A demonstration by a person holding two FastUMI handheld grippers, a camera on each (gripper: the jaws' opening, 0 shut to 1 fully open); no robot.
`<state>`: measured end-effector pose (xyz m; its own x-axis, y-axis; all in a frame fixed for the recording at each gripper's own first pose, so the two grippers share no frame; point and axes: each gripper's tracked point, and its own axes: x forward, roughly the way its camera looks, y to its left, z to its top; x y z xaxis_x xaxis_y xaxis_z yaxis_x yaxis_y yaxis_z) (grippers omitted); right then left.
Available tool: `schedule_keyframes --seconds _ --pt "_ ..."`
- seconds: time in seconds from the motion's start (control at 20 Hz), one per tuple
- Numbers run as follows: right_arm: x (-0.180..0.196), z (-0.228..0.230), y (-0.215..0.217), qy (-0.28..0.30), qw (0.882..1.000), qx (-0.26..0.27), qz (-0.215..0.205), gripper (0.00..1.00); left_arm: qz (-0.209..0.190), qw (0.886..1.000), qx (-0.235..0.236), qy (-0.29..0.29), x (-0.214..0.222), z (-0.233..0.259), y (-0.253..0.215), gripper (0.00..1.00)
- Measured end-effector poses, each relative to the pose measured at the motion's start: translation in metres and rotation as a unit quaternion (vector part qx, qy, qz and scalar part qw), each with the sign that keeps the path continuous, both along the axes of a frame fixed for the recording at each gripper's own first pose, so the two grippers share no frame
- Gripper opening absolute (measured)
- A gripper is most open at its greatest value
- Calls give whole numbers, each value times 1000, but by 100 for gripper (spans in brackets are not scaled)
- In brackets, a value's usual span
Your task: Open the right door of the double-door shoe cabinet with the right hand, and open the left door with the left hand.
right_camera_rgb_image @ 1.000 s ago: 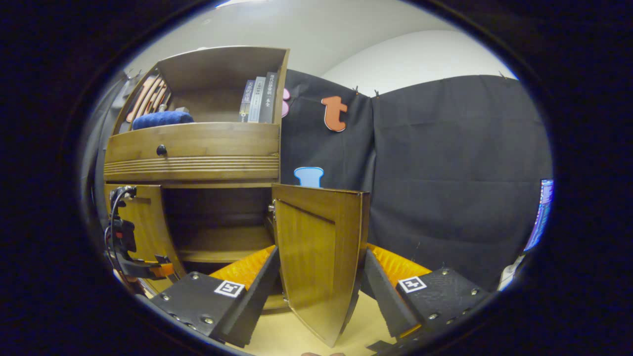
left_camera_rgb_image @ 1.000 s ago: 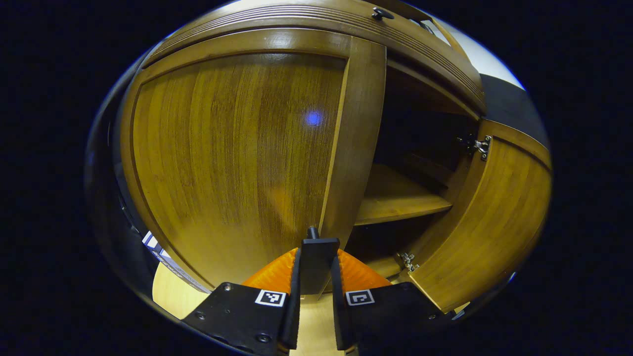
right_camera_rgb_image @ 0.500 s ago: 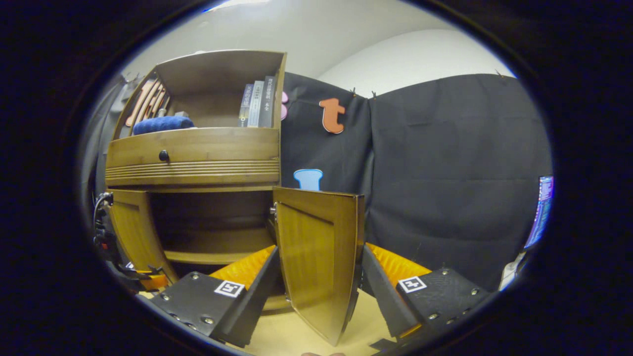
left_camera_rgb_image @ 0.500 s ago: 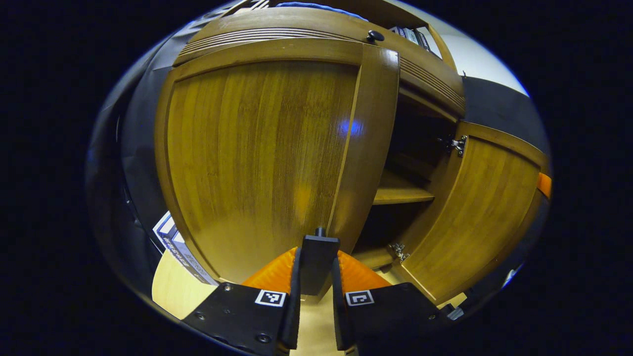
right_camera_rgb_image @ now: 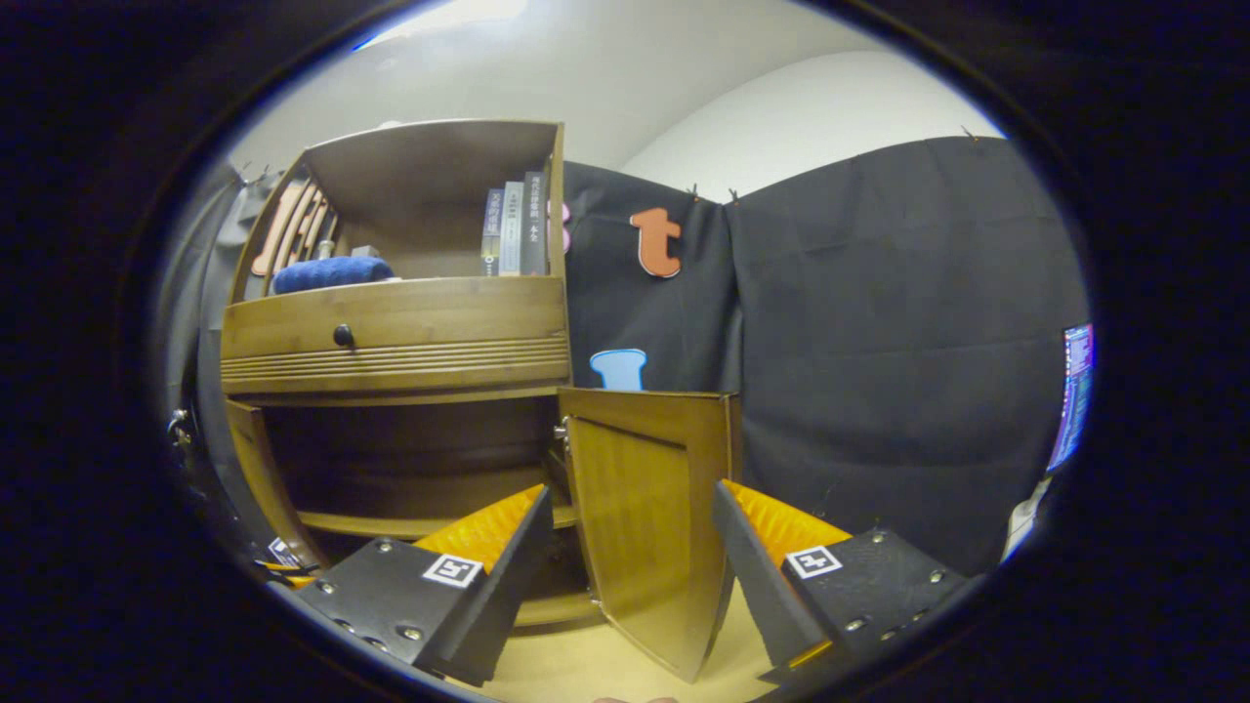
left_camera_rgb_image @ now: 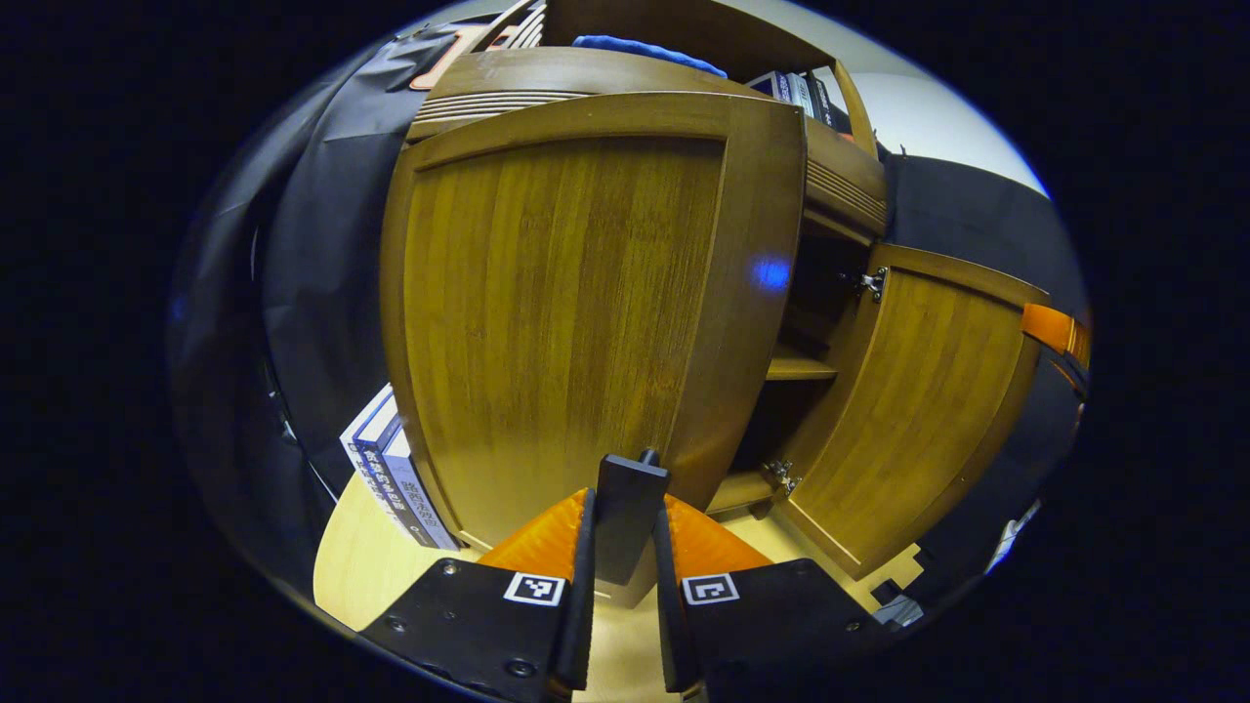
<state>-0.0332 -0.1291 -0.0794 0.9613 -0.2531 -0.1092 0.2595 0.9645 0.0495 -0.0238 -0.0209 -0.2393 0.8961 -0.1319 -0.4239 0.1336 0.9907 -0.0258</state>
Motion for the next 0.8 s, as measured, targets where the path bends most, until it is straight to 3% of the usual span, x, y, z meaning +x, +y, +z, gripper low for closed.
schedule_keyframes --seconds 0.25,0.55,0.8 --pt "7 -12 29 15 999 8 37 100 7 1000 -9 -9 -23 4 16 30" --pt "18 -25 70 28 995 31 87 97 31 998 -56 -8 -39 8 31 29" --pt "26 -39 101 39 989 57 129 97 46 997 -58 -9 -58 12 53 29"
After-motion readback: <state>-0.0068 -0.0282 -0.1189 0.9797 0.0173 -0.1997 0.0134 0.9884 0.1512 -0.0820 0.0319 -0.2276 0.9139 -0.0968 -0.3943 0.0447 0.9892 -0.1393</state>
